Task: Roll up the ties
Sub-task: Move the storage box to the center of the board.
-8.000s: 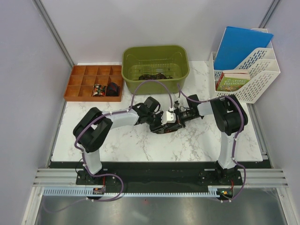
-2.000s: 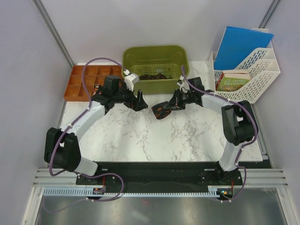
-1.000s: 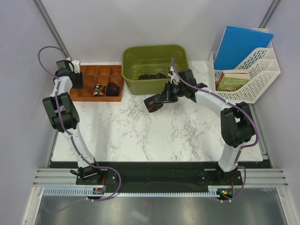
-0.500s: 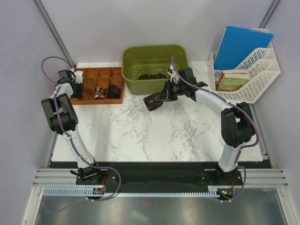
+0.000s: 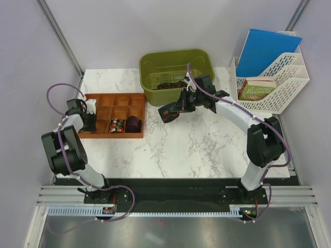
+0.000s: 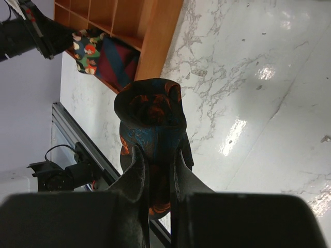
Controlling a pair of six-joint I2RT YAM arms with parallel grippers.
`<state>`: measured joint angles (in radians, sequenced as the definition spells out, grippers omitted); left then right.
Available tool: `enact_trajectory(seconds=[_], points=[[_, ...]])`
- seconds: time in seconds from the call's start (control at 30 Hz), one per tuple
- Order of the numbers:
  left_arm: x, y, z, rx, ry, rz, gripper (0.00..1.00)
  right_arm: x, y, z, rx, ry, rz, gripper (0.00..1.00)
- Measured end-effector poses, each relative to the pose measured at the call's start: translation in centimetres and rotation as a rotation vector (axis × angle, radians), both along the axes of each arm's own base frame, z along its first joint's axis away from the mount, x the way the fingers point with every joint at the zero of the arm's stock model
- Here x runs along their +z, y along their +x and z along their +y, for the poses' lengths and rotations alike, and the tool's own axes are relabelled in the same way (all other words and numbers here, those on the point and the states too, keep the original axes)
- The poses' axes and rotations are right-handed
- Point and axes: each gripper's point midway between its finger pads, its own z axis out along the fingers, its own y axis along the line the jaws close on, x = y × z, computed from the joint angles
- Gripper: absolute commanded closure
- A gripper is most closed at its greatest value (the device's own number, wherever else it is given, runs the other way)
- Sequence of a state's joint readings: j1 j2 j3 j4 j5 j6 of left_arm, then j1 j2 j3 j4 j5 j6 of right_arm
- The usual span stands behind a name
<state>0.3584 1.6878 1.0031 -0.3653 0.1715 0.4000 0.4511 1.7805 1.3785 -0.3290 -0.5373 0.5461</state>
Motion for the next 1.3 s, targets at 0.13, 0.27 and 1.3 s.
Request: enact_trajectory(seconds=[0.13,0.27,1.3], points=[[0.2,-3.2,-1.2,-0.001,-0.005,0.014,0.98,0.9,-0.7,0.6,0.011,0.001,-0.020,1.00],[0.2,-5.6,-2.4,-0.035,-0.017,0.036,0.98,0.6,-1.4,1.3,0.019,-0.018,-0.017,1.00],[0.8,-7.1,-14.4,-0.254,0.086,0.134,0.98,-2.5,-2.1,-1.4,-0.316,-0.336,0.089,1.00]])
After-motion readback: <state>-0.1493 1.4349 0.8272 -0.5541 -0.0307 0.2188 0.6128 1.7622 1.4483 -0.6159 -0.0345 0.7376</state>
